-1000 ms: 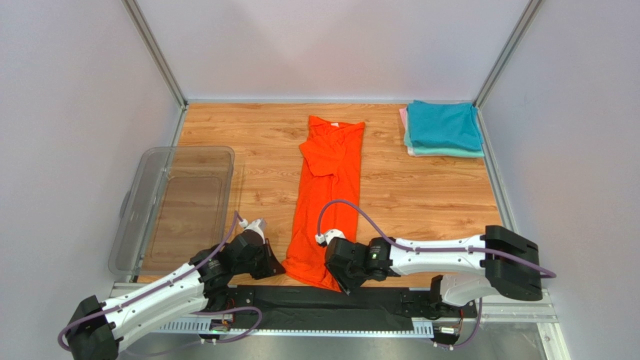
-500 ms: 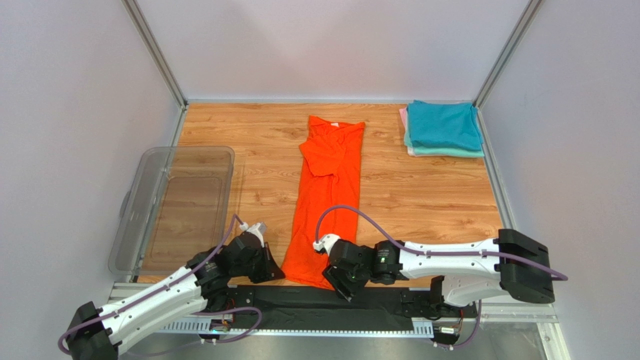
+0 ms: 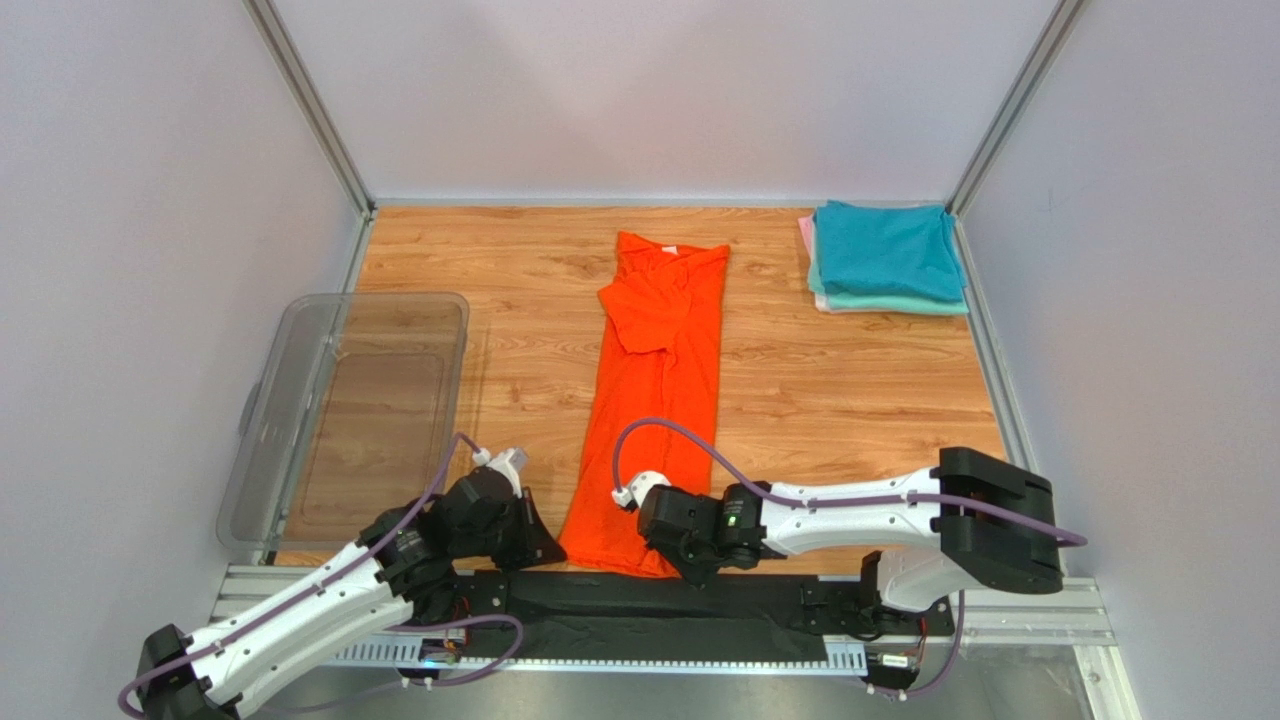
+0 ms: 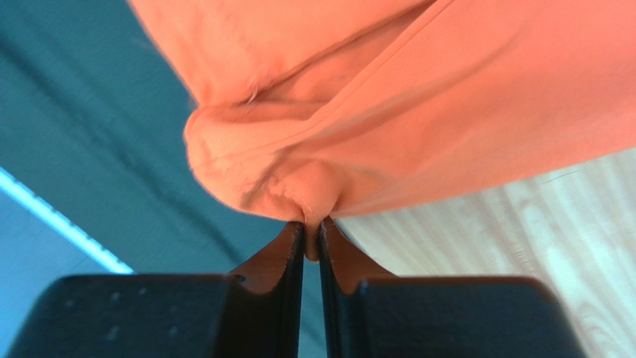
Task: Fold and stack the t-shirts
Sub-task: Fold the tshirt
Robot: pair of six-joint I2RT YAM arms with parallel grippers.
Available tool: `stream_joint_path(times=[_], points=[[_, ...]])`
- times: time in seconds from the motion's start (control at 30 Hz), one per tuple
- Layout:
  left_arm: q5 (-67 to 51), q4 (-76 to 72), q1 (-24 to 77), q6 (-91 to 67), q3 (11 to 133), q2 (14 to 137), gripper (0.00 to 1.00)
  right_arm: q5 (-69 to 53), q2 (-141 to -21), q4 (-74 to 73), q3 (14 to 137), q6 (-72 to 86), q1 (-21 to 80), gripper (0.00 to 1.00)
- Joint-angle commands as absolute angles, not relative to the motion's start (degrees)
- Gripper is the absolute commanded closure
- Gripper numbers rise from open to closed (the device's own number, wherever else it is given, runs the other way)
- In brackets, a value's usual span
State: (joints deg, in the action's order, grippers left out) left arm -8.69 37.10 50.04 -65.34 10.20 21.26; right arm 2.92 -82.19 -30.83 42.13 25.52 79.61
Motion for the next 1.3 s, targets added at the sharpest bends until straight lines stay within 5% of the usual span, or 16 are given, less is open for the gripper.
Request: stream_joint_path(times=[0.0, 0.33, 0.87, 1.27], points=[[-10.28, 42.79, 49.92, -66.18, 13.53, 18.38, 1.0, -1.3, -78.07, -31.64, 42.89, 28.38, 82.09, 0.89], [-4.14, 43.08, 49.92, -61.18, 20.47, 18.54, 1.0, 3.43, -73.04, -35.59, 45.08, 29.97, 80.95, 0.9], [12.13, 31.73, 48.96, -47.21, 37.69, 45.42, 1.0, 14.58, -72.33, -41.04, 53.17, 17.94, 63.9, 0.91], [3.09, 23.56, 38.34, -37.09, 49.39, 60.81, 1.0, 14.33, -76.46, -37.97, 60.2, 9.24, 52.92, 0.93]])
